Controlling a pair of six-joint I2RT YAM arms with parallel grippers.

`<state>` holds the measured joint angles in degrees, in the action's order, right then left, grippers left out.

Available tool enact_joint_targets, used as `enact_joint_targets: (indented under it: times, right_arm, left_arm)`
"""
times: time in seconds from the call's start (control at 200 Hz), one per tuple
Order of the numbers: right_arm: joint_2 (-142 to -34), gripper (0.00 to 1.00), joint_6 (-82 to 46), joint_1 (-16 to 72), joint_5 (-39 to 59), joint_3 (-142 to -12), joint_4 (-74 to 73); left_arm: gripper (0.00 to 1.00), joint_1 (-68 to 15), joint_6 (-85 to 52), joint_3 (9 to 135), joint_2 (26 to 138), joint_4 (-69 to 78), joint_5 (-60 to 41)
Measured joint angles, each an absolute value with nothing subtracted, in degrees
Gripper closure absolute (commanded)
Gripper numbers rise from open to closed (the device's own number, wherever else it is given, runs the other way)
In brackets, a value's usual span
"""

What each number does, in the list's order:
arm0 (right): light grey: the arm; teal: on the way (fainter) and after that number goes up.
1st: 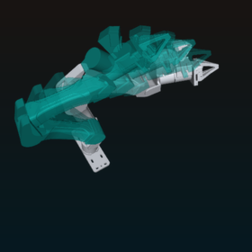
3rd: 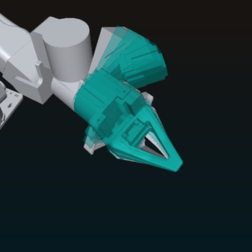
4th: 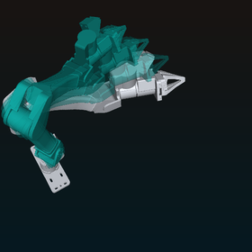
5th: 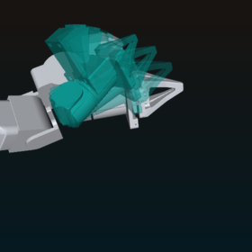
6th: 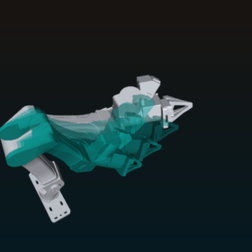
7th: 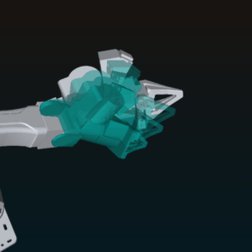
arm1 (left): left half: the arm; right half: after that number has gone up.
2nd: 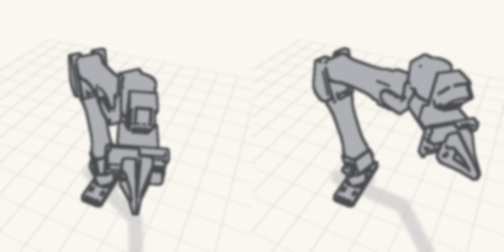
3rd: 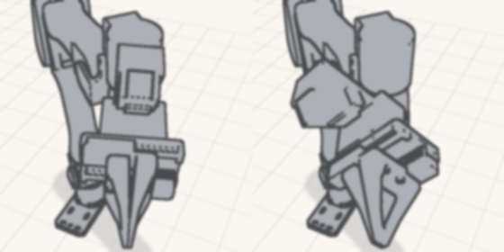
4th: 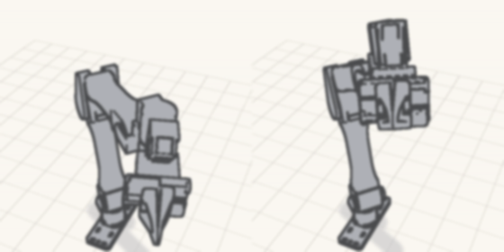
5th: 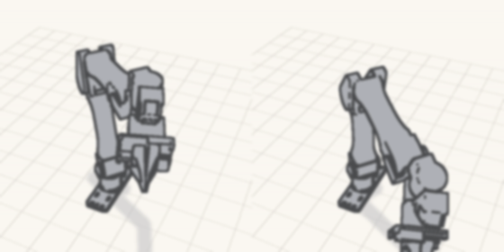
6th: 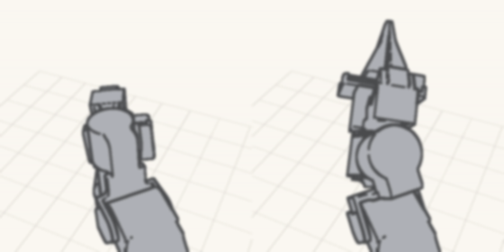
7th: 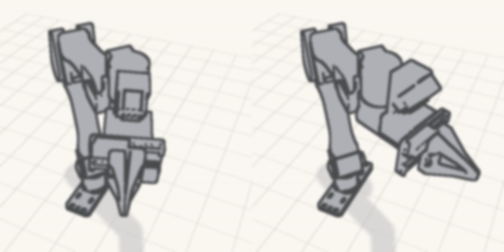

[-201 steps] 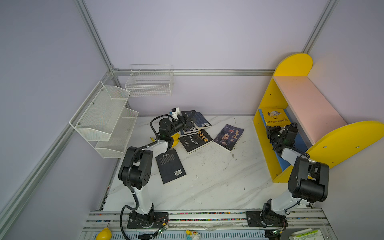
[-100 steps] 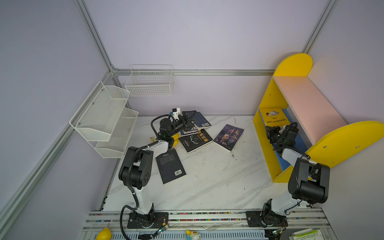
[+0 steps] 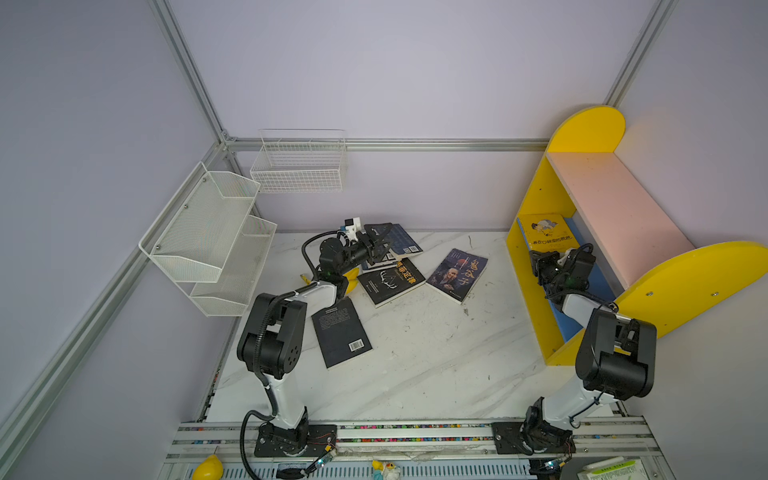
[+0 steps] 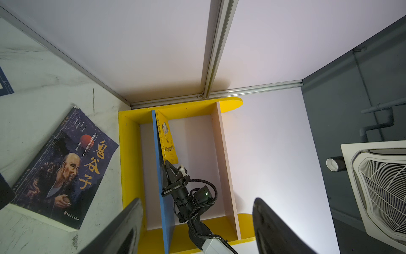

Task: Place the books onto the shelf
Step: 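Open the right gripper and release the yellow book on the shelf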

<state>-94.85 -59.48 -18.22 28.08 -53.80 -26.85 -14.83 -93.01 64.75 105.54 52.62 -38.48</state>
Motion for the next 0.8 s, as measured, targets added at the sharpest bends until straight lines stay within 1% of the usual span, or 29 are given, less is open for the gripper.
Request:
enact_joint_targets:
  times: [0.07, 0.185, 0.385, 0.425, 0.465, 0.55, 0.725, 0.8]
  right_arm:
    - [-94.85, 1.00, -59.46, -18.24, 28.10, -53.80, -26.85]
    - [-94.85, 0.84, -59.59, -18.24, 28.08, -53.80, -26.83]
    - [-94.85, 0.78, -60.62, -18.24, 27.59, -53.80, -26.81]
    - [-94.85, 0.73, -60.84, -18.24, 27.42, -53.80, -26.81]
    - [-94.85, 0.65, -61.23, -18.24, 27.22, -53.80, -26.79]
    - [-94.83, 0.57, -61.41, -18.26, 26.81, -53.82, -26.79]
    - [-94.70, 0.50, -62.26, -18.28, 26.39, -53.82, -26.76]
    - [-94.21, 0.44, -62.46, -18.28, 26.13, -53.82, -26.33]
  left_arm:
    - [0.22, -14.83, -93.01, 64.75, 105.51, 52.62, -38.48]
    - [0.22, -14.83, -93.01, 64.75, 105.51, 52.62, -38.48]
    - [0.22, -14.83, -92.99, 64.75, 105.41, 52.56, -38.48]
    - [0.22, -14.83, -92.99, 64.75, 105.32, 52.56, -38.48]
    - [0.22, -14.83, -92.97, 64.75, 105.23, 52.56, -38.48]
    - [0.22, -14.83, -92.97, 64.75, 105.16, 52.58, -38.50]
    - [0.22, -14.83, -92.97, 64.75, 104.97, 52.40, -38.52]
    - [0.22, -14.83, -92.97, 64.60, 104.77, 52.42, -38.52]
